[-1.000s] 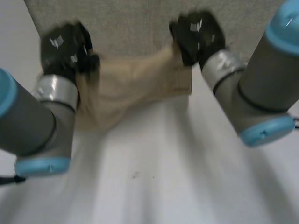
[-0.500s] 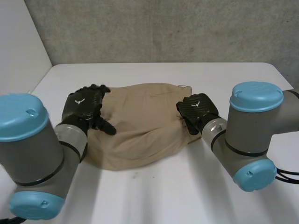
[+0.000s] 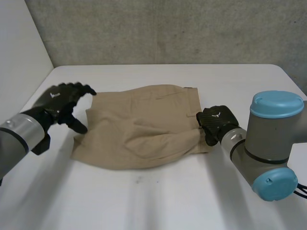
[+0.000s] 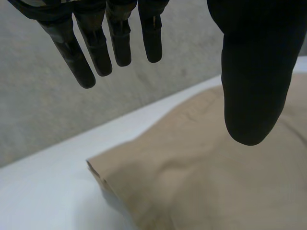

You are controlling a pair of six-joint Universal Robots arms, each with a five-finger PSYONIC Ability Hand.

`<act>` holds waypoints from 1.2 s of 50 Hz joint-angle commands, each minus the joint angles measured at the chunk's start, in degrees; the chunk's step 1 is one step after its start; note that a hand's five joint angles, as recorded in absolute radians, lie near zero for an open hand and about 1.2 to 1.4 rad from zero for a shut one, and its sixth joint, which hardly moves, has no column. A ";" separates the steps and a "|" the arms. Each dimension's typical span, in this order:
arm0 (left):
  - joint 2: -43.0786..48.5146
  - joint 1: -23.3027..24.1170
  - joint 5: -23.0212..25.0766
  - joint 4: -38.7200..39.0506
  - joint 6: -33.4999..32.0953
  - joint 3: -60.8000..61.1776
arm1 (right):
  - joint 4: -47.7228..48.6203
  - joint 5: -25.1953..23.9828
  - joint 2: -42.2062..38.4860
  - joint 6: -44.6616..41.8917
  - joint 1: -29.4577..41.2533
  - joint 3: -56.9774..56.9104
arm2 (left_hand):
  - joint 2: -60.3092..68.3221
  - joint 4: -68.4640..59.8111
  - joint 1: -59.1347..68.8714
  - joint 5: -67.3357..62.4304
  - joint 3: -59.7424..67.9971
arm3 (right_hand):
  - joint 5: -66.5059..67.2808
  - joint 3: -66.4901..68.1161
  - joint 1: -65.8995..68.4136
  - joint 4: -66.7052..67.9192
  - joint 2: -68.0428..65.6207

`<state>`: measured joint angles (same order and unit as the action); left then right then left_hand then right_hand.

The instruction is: Fold the shorts.

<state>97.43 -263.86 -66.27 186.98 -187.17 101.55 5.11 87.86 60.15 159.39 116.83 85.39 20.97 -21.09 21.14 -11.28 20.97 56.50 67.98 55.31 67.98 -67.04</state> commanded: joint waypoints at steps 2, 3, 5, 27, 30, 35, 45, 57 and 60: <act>8.74 -0.25 1.41 0.05 -5.57 -0.21 | 0.08 -0.14 0.32 0.31 0.07 0.92 | 7.41 -7.29 7.23 -7.10 7.41 | 13.50 12.02 24.69 12.02 -12.96; 9.53 -0.43 1.41 0.14 -6.19 -0.21 | 0.16 -0.14 0.41 0.31 0.07 1.00 | 7.58 -7.46 7.40 -7.27 7.58 | 13.50 12.02 24.69 12.02 -12.96; 11.64 -0.78 1.32 0.23 -7.77 -0.39 | 0.16 -0.14 0.50 0.31 0.07 1.35 | 7.92 -7.80 7.74 -7.61 7.92 | 13.50 12.02 24.69 12.02 -12.96; 13.41 -0.52 -7.12 3.57 -8.74 -0.74 | 0.16 0.03 0.59 0.14 0.07 1.62 | 54.85 -54.73 54.67 -54.54 54.85 | 13.50 12.02 24.69 12.02 -12.96; 8.68 -0.69 -7.29 2.95 -8.74 0.40 | 0.16 -0.06 1.02 -0.39 0.07 1.71 | 54.18 -54.06 54.00 -53.87 54.18 | 13.50 12.02 24.69 12.02 -12.96; -0.19 -1.04 -7.29 1.46 -8.65 5.22 | -0.63 -0.14 3.66 -2.06 0.16 1.97 | 51.16 -51.04 50.98 -50.85 51.16 | 13.50 12.02 24.69 12.02 -12.96; -11.91 -1.92 -7.21 -7.07 -8.65 12.62 | -5.45 -0.32 9.99 -12.95 0.16 4.87 | 42.40 -42.28 42.22 -42.09 42.40 | 13.50 12.02 24.69 12.02 -12.96; -18.24 -1.92 -7.21 -19.28 -9.71 17.81 | -23.13 -2.61 14.12 -25.96 0.07 8.39 | 39.20 -39.09 39.03 -38.90 39.21 | 13.50 12.02 24.69 12.02 -12.96; -17.98 -2.19 -6.86 -19.20 -9.62 17.98 | -21.20 -3.22 13.86 -25.79 0.07 9.09 | 35.85 -35.74 35.68 -35.55 35.86 | 13.50 12.02 24.69 12.02 -12.96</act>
<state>79.10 -265.79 -73.54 169.32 -196.76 118.75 -13.88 85.88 73.91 136.57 117.27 92.62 53.19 -53.30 52.95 -43.61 53.56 56.51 68.42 55.31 68.28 -67.55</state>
